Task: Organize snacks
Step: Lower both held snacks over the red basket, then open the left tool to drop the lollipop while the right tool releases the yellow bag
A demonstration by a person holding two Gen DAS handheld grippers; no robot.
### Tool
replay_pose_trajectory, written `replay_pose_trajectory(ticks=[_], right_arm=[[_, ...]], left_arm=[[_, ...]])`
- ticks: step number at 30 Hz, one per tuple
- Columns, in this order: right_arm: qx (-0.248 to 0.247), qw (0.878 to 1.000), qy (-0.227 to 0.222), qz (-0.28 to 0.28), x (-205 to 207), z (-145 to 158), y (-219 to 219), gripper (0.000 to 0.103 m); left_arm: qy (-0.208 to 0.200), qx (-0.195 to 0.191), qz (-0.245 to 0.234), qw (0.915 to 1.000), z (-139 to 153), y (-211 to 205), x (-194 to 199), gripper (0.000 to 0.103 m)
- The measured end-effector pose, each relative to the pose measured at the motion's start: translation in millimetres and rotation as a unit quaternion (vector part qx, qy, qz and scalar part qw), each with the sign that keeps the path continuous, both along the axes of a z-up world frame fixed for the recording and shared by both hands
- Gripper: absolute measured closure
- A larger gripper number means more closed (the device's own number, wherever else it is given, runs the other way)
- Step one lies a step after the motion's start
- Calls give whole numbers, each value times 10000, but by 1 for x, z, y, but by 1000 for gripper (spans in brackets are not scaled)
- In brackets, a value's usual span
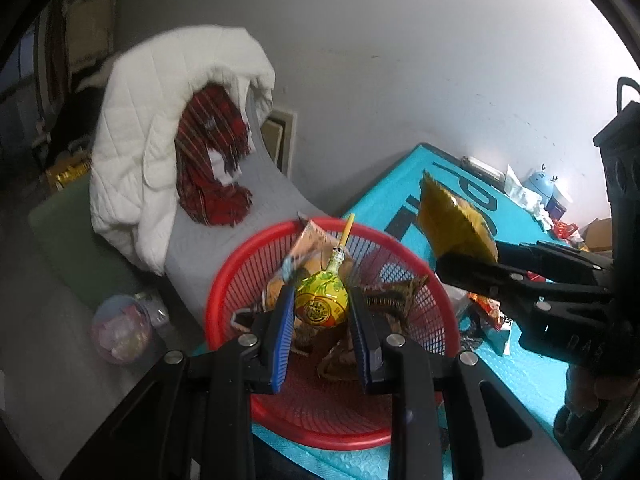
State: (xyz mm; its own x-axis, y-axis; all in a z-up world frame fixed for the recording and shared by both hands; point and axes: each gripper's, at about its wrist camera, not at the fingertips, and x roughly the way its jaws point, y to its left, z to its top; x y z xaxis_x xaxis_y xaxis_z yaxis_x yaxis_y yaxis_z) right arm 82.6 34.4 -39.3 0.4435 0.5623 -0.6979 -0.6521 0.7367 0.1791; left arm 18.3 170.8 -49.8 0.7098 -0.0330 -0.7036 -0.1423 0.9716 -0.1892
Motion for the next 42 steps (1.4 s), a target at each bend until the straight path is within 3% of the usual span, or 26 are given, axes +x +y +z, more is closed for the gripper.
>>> replay_pose_trajectory(ticks=[3, 4, 6, 8, 28, 31, 42], right_arm=[[-60, 10000, 25, 42, 3, -4, 5, 59], [-82, 10000, 28, 49, 3, -5, 6, 59], [-124, 9999, 28, 77, 5, -8, 10, 59], [-142, 9998, 34, 96, 7, -10, 13, 59], [-261, 9994, 67, 235, 13, -18, 26, 58], [-238, 9995, 45, 204, 10, -14, 21, 52], [-42, 9996, -249, 96, -10, 16, 2, 52]], left_arm=[[108, -15, 106, 9999, -6, 5, 0, 75], [129, 27, 152, 9998, -7, 6, 0, 71], [117, 58, 231, 9996, -8, 9, -2, 52], [84, 85, 288, 9995, -8, 11, -2, 44], [96, 101, 455, 9989, -9, 26, -2, 44], [41, 131, 443, 9989, -4, 24, -5, 44], [-256, 319, 371, 9985, 28, 6, -21, 44]])
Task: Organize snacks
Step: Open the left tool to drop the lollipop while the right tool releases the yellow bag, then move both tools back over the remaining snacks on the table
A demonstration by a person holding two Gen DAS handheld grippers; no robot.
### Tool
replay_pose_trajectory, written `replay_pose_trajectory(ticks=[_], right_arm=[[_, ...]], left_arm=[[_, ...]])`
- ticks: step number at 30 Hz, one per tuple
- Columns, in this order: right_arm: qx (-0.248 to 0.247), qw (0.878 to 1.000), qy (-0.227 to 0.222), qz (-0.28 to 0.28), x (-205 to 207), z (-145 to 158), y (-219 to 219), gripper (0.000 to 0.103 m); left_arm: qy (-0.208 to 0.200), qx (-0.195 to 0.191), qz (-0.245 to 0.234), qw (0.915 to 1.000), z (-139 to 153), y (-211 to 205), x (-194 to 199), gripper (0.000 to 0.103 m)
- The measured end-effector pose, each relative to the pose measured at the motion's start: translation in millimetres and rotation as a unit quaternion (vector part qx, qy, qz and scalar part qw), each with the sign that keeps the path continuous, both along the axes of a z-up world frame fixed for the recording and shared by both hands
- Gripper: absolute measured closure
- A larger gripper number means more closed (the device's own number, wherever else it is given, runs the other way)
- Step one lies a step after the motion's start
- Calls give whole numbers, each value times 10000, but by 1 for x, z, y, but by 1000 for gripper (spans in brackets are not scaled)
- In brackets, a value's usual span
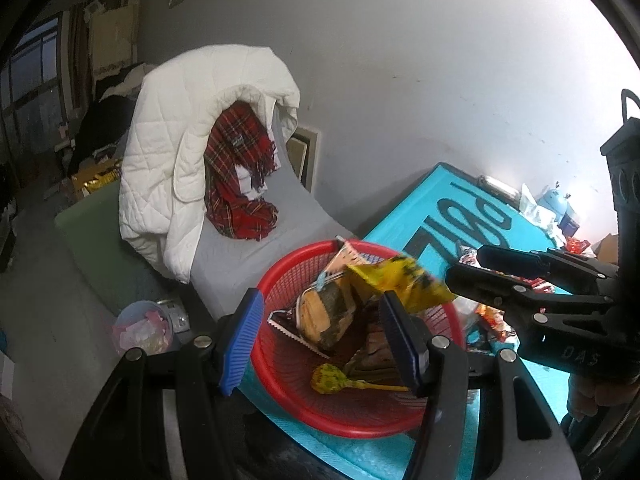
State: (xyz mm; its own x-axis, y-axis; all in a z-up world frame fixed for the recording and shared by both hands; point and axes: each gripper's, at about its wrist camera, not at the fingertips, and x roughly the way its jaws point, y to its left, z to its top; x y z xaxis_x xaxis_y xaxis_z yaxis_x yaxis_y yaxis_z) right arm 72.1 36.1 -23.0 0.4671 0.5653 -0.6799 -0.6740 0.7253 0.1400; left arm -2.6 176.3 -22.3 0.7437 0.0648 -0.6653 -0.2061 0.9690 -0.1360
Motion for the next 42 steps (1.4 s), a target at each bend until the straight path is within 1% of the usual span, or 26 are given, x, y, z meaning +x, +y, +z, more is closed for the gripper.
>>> replay_pose_trajectory(ticks=[7, 13, 16, 19, 25, 31, 35, 42], right_arm=[[178, 9993, -322, -115, -20, 27, -20, 52], [312, 9977, -551, -249, -39, 47, -40, 52], [382, 9966, -634, -362, -47, 54, -50, 47], [408, 9955, -705, -486, -56, 58, -62, 47], [408, 9925, -822, -807, -73, 62, -86, 47], [468, 9898, -792, -1085, -83, 60, -111, 47], [477, 9877, -745, -1293, -87, 57, -128, 44], [469, 9847, -602, -1569, -89, 48, -154, 44]], left_arm=[[-287, 180, -152, 9993, 27, -19, -13, 44], [-521, 212, -347, 9978, 45, -36, -24, 44], [-581, 232, -454, 9970, 50, -45, -27, 44], [-631, 257, -587, 9959, 53, -55, -31, 44], [-705, 349, -904, 9928, 57, -78, -36, 44], [-678, 261, -1250, 9895, 55, -102, -36, 44], [-634, 258, -1394, 9879, 52, -116, -33, 44], [-506, 215, -1692, 9841, 43, -141, -25, 44]])
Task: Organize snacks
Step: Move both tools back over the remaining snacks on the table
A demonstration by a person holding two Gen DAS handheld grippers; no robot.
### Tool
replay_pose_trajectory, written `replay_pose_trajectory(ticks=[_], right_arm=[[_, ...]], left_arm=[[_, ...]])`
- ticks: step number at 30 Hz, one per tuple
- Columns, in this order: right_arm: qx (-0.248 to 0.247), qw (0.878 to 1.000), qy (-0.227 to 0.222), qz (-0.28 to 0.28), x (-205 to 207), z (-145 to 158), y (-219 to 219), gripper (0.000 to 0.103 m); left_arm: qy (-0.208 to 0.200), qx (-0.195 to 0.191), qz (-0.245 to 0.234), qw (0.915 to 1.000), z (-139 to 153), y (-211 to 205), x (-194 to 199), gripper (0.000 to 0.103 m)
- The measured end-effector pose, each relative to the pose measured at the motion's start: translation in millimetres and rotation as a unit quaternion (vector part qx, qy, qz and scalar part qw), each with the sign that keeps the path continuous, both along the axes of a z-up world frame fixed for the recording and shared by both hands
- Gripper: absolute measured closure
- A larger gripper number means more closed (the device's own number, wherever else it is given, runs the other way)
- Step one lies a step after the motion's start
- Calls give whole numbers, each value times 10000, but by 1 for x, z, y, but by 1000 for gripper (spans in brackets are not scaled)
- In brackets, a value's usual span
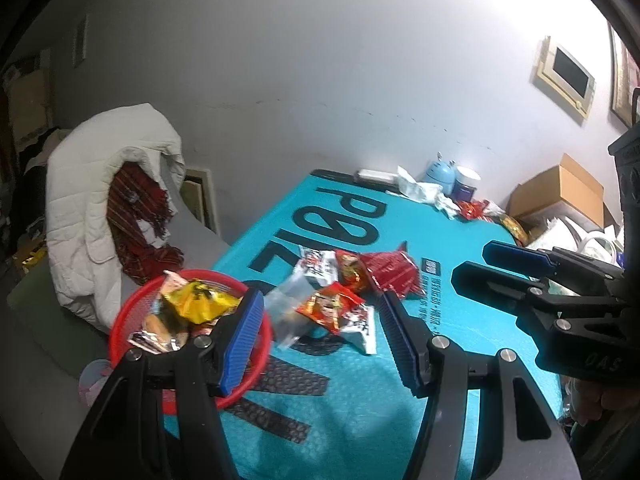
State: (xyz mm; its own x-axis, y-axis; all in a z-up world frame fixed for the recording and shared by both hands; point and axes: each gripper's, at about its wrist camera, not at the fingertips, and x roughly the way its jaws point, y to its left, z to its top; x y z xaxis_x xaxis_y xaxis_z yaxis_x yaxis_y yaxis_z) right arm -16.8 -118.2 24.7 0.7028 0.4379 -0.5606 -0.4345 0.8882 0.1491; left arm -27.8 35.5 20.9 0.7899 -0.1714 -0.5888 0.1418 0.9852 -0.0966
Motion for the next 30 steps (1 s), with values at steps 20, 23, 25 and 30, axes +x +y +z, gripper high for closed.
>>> replay_pose_trajectory(ticks=[20, 23, 25, 30], right_arm=[[204, 9962, 634, -566, 37, -45, -48, 42], [256, 9949, 784, -577, 46, -54, -49, 42], [232, 9945, 837, -588, 50, -59, -49, 41], [216, 9935, 956, -571, 59, -68, -48, 32]], left_arm=[[415, -117, -444, 9981, -35, -36, 42, 44], [565, -132, -414, 9975, -45, -35, 51, 44], [667, -151, -393, 9969, -51, -34, 57, 44], [905, -198, -415, 9948, -67, -32, 71, 44]])
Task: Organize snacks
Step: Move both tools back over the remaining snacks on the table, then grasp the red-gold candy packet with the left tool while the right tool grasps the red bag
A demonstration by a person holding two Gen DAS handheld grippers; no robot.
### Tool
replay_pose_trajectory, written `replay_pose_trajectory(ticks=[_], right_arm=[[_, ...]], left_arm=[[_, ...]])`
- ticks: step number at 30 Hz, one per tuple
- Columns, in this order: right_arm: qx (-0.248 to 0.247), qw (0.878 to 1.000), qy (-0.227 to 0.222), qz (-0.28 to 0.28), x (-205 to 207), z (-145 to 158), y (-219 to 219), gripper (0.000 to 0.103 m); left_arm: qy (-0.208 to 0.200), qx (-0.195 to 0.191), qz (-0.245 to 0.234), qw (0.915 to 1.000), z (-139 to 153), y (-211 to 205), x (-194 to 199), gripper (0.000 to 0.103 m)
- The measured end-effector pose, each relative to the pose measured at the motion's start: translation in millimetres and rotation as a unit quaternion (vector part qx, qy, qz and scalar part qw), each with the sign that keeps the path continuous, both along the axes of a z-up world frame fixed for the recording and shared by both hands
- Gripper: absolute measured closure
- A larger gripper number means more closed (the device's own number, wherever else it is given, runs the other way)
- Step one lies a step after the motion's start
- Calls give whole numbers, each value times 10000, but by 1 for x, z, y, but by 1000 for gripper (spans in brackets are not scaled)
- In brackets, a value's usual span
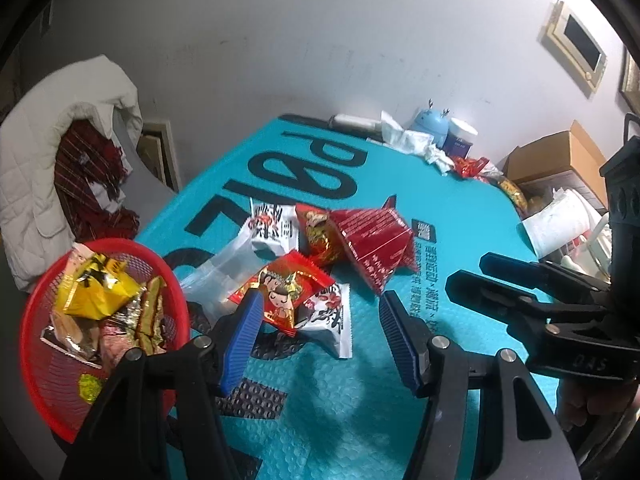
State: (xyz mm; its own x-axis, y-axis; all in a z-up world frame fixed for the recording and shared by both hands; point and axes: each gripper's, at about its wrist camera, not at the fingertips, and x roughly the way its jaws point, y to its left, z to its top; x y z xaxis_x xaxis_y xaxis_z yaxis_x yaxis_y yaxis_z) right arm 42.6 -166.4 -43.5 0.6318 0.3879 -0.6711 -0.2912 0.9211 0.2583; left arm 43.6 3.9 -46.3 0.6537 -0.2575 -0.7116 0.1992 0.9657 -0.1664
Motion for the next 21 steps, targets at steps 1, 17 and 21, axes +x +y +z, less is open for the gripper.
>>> replay_pose_trajectory(ticks=[1, 17, 21], right_arm=[[-18, 10000, 27, -4, 3, -2, 0, 30], [-199, 9997, 146, -91, 57, -28, 9, 13], [-166, 9997, 198, -25, 77, -35, 13, 13]], left_arm=[[48, -6, -5, 10000, -3, 0, 3, 44], [448, 207, -125, 9987, -31, 4, 49, 44], [452, 272, -204, 9984, -33, 2, 55, 44]])
